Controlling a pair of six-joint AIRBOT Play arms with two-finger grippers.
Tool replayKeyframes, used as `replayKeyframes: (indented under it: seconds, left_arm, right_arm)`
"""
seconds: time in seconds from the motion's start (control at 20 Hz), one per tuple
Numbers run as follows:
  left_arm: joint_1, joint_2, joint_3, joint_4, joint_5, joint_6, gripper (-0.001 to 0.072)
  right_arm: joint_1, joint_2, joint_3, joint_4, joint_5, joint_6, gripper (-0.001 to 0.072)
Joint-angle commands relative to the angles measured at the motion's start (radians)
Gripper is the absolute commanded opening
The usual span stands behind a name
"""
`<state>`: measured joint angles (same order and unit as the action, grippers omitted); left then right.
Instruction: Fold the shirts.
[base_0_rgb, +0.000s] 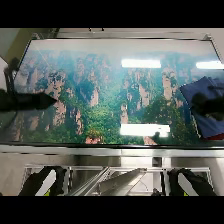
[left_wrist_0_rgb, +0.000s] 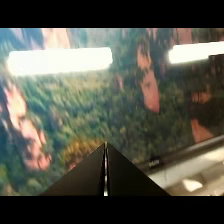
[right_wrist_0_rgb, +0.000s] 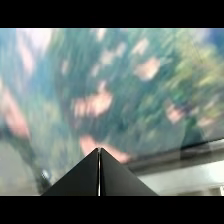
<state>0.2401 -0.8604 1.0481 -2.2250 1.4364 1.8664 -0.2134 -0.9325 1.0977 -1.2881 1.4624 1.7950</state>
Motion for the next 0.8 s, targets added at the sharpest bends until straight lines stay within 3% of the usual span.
replayKeyframes:
  seconds: [0.0, 0.1, 0.25, 0.75]
  left_arm:
    - [0.000, 0.197, -0.335, 0.005, -0.019, -0.001, 0.0012]
    - [0.000, 0.276, -0.472, 0.005, -0.022, 0.002, 0.0012]
    - [0.000, 0.365, -0.570, 0.005, -0.019, 0.002, 0.0012]
    - [0.000, 0.452, -0.587, 0.006, -0.015, 0.002, 0.0012]
  right_arm:
    - [0.198, 0.163, -0.322, 0.039, -0.180, -0.005, 0.0015]
    - [0.249, 0.195, -0.440, 0.112, -0.283, -0.016, 0.0015]
    - [0.277, 0.192, -0.481, 0.141, -0.297, -0.019, 0.0015]
    - [0.277, 0.192, -0.481, 0.141, -0.296, -0.019, 0.0016]
